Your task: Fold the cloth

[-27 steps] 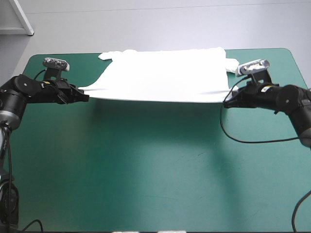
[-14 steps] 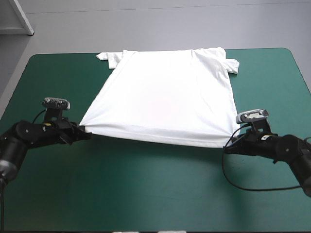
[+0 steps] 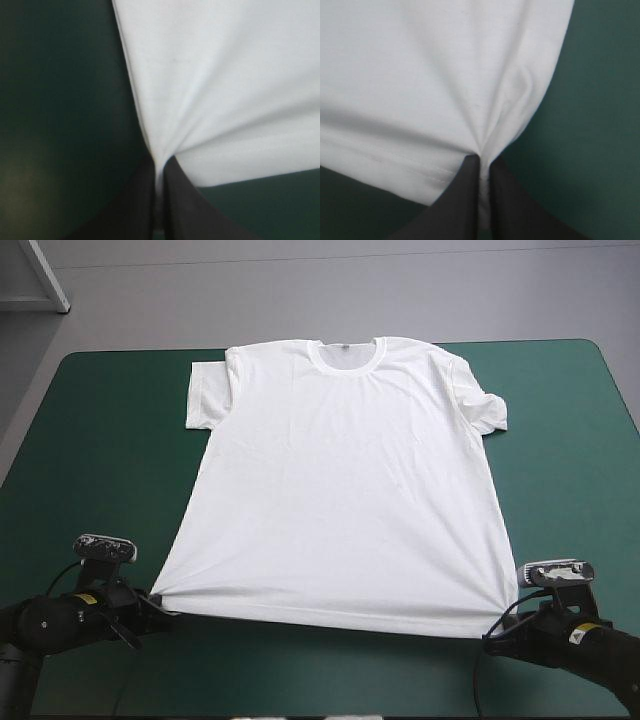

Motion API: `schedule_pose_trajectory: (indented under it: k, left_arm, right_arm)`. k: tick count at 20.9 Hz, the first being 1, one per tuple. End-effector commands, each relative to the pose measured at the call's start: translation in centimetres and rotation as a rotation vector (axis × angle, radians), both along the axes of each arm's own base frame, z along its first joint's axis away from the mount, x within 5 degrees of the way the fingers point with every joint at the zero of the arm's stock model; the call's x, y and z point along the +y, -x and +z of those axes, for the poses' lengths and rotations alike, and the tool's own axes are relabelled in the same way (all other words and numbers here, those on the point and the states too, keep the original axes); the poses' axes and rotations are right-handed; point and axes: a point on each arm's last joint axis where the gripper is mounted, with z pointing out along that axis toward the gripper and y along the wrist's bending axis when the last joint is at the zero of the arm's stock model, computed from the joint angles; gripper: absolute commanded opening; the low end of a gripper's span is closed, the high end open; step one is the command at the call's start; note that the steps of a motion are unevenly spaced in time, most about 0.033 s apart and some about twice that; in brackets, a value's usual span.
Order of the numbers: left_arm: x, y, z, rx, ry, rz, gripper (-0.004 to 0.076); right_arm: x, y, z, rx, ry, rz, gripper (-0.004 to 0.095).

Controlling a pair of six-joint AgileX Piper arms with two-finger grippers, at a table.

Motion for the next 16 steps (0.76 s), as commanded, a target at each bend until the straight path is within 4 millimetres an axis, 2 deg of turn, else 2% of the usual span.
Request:
schedule_pose_trajectory:
  k: [1,2,5,8,9,10,11,12,13,14,15,16]
  left_arm:
    - [-0.15,0.3,0.63,0.013,0.017,-0.002,0.0019]
    - [-0.33,0.59,0.5,0.05,0.03,-0.007,0.0019]
    - [-0.58,0.98,0.34,0.099,0.046,-0.014,0.0019]
    - [-0.63,0.98,0.35,0.098,0.045,-0.018,0.0019]
    - [-0.62,0.96,0.35,0.095,0.045,-0.018,0.002]
    - [-0.61,0.92,0.37,0.09,0.041,-0.022,0.002]
    - [-0.62,0.94,0.36,0.09,0.037,-0.031,0.0031]
    - [-0.62,0.93,0.34,0.092,0.035,-0.036,0.0079]
    - [-0.64,0.95,0.33,0.092,0.035,-0.041,0.0121]
    - [-0.64,0.95,0.33,0.092,0.034,-0.042,0.0232]
    - [-0.67,0.94,0.35,0.091,0.039,-0.042,0.0343]
    - [-0.69,0.93,0.36,0.089,0.041,-0.041,0.0399]
  right_arm:
    - [0.04,1.15,0.89,-0.003,-0.03,-0.022,-0.0015]
    - [0.07,1.74,1.14,-0.032,-0.036,-0.019,-0.0015]
    - [0.07,1.9,1.22,-0.042,-0.037,-0.02,-0.0015]
    - [0.02,1.84,1.22,-0.043,-0.034,-0.025,0.003]
    - [0.0,1.84,1.21,-0.043,-0.033,-0.027,0.007]
    - [0.0,1.84,1.21,-0.043,-0.033,-0.027,0.0179]
    - [0.0,1.85,1.2,-0.039,-0.036,-0.031,0.0239]
    - [0.01,1.88,1.18,-0.032,-0.043,-0.039,0.0343]
    - [0.01,1.88,1.18,-0.032,-0.043,-0.039,0.0388]
    - [-0.01,1.86,1.19,-0.034,-0.04,-0.04,0.0432]
    - [-0.09,1.78,1.28,-0.047,-0.032,-0.043,0.0432]
    - [-0.13,1.74,1.42,-0.055,-0.028,-0.045,0.0432]
